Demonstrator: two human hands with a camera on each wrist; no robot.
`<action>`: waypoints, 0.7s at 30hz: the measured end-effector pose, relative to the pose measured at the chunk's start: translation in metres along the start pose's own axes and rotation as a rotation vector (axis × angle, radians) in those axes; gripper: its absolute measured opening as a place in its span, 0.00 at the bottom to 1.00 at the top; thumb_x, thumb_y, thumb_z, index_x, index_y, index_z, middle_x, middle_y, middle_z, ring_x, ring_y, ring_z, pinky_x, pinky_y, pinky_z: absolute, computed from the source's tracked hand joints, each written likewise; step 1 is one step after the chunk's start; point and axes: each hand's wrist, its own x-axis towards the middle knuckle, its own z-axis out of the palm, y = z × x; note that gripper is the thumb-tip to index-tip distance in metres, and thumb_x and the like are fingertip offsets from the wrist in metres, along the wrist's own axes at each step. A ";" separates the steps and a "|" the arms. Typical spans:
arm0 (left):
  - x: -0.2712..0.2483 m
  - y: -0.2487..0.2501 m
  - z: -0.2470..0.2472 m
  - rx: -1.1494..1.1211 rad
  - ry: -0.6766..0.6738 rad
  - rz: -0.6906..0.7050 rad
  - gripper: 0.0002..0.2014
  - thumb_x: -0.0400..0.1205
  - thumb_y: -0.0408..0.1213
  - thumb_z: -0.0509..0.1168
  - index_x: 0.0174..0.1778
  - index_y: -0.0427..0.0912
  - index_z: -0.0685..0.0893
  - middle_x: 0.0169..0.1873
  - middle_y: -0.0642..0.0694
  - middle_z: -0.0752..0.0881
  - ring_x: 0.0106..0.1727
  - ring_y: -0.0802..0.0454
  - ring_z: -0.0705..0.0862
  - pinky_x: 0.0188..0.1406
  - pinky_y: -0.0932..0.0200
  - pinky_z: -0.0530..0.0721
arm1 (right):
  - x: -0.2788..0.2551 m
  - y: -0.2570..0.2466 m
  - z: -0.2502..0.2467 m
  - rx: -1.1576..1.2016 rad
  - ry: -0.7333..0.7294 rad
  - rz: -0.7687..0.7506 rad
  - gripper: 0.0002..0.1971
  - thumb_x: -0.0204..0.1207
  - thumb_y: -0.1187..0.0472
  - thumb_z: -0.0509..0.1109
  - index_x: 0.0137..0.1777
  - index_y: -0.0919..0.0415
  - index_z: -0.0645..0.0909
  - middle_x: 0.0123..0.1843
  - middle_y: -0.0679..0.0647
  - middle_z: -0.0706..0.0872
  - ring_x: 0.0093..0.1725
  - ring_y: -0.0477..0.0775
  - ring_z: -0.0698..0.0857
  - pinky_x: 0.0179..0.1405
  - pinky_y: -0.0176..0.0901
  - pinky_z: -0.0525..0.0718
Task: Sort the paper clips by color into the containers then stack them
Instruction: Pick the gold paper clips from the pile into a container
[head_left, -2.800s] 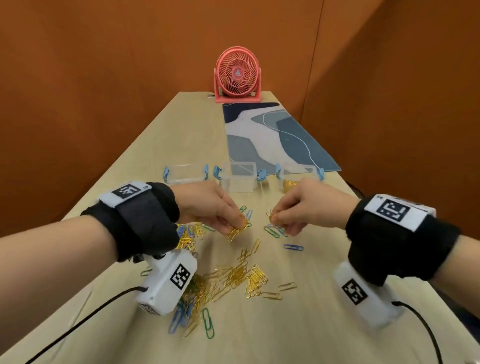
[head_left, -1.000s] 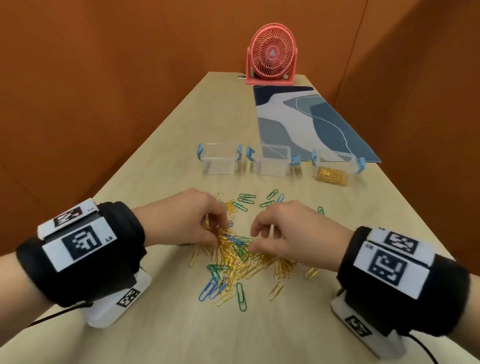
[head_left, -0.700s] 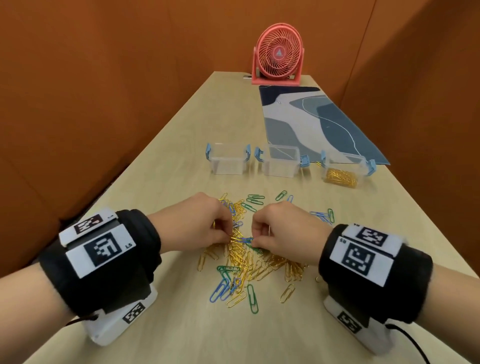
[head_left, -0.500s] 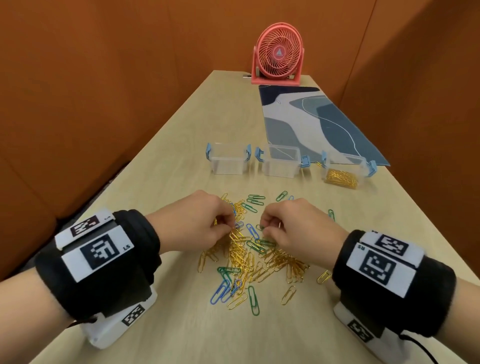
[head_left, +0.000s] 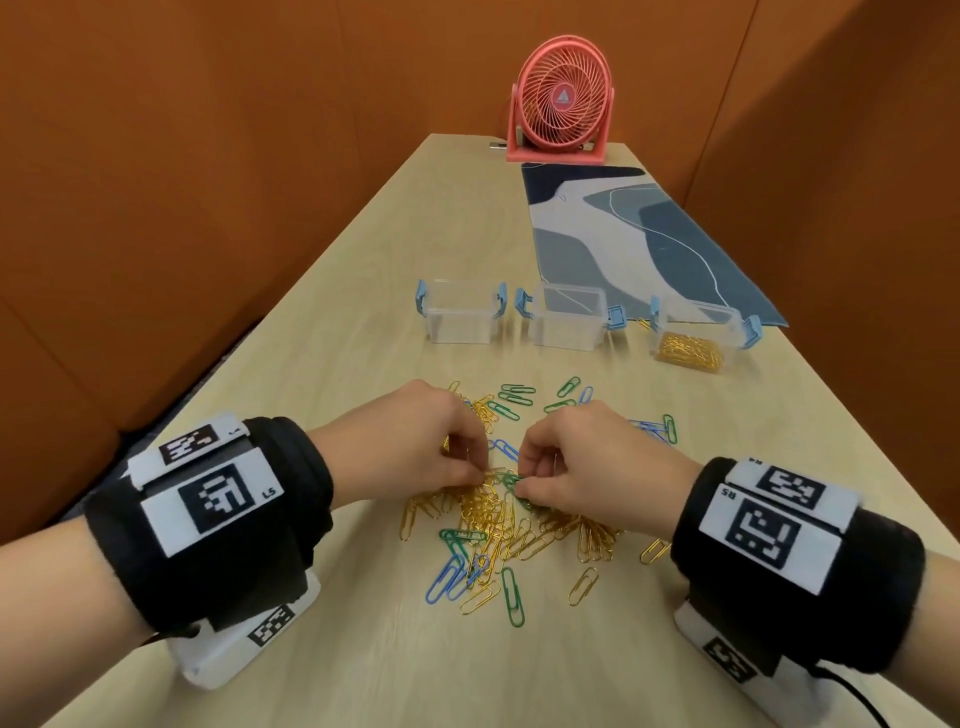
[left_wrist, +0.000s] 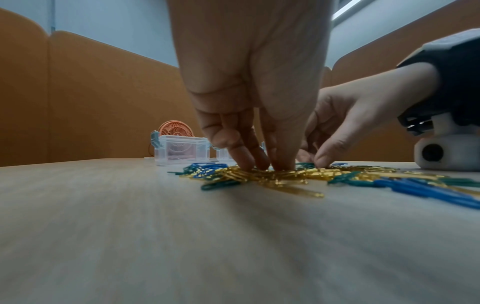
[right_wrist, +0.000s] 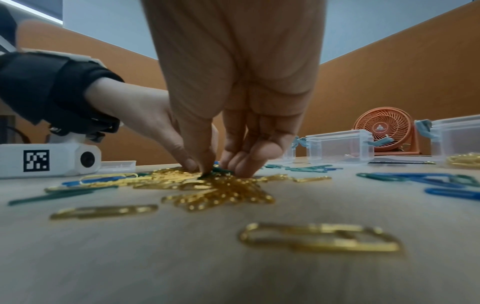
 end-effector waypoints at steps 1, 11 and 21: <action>0.001 0.000 0.001 -0.005 0.006 0.003 0.05 0.77 0.46 0.69 0.46 0.53 0.88 0.38 0.59 0.82 0.34 0.67 0.77 0.34 0.77 0.70 | 0.000 0.000 0.000 -0.003 -0.002 -0.001 0.06 0.72 0.56 0.72 0.44 0.57 0.85 0.38 0.49 0.87 0.39 0.47 0.84 0.44 0.39 0.84; -0.006 0.002 -0.002 -0.080 0.067 -0.028 0.02 0.77 0.40 0.68 0.40 0.51 0.86 0.33 0.59 0.83 0.32 0.64 0.79 0.34 0.76 0.74 | 0.001 0.007 -0.004 -0.034 0.093 0.042 0.07 0.79 0.61 0.61 0.41 0.59 0.79 0.39 0.54 0.86 0.42 0.55 0.85 0.44 0.43 0.83; -0.011 0.003 -0.002 -0.098 0.021 -0.056 0.05 0.74 0.38 0.70 0.43 0.46 0.89 0.36 0.53 0.88 0.34 0.61 0.83 0.35 0.77 0.78 | -0.007 0.019 -0.018 -0.169 0.187 0.052 0.16 0.78 0.50 0.66 0.65 0.51 0.77 0.55 0.48 0.78 0.52 0.48 0.78 0.54 0.42 0.79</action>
